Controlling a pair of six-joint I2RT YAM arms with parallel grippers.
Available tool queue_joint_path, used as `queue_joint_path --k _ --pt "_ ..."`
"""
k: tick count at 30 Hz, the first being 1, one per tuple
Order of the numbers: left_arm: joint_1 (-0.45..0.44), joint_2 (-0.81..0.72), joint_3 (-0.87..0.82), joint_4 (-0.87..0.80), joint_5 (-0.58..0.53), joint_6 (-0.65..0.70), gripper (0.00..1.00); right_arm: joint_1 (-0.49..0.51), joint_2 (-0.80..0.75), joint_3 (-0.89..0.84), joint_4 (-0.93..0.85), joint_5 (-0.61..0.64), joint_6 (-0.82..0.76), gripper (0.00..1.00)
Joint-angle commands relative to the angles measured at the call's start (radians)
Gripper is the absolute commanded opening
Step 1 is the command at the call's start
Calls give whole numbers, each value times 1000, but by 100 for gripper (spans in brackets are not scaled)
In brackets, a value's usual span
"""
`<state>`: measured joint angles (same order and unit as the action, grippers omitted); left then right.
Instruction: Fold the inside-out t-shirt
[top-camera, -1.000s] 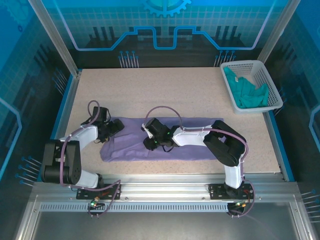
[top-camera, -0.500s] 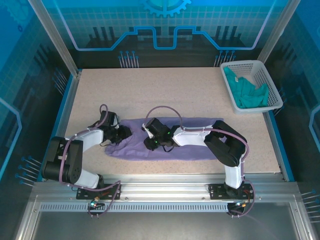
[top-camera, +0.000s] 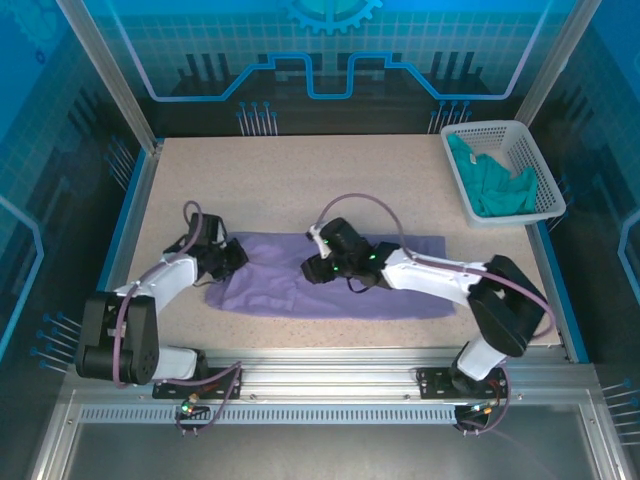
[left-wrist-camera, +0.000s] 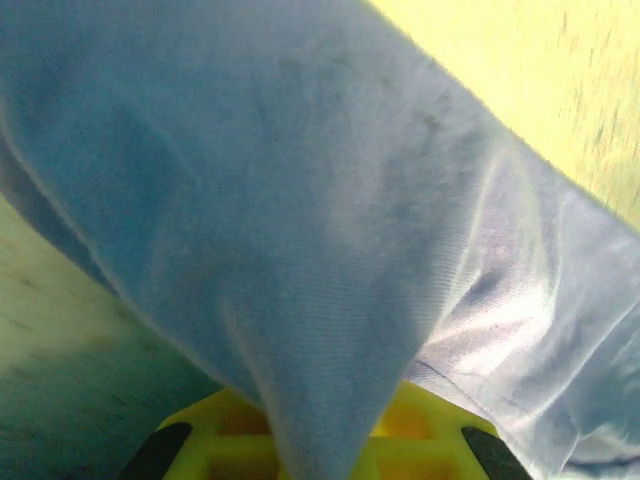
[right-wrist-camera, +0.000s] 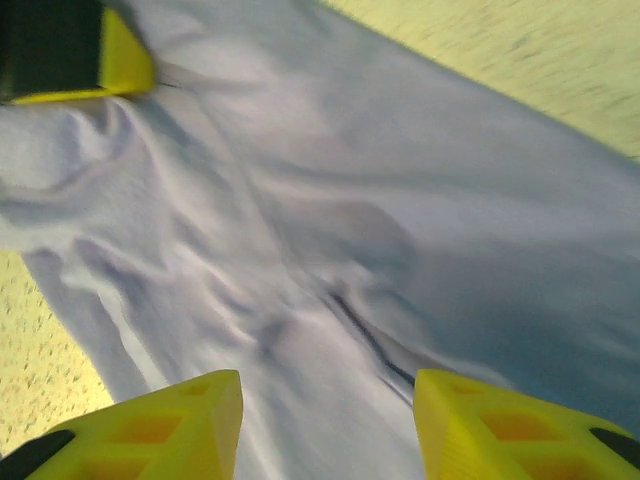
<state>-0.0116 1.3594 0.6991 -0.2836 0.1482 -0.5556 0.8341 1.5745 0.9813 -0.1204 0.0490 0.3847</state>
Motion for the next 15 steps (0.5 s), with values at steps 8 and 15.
queue_joint_path --k 8,15 --pt "218 145 427 -353 -498 305 0 -179 -205 -168 -33 -55 -3 52" --pt "92 225 610 -470 -719 360 0 -242 -316 -262 -35 -49 -15 53"
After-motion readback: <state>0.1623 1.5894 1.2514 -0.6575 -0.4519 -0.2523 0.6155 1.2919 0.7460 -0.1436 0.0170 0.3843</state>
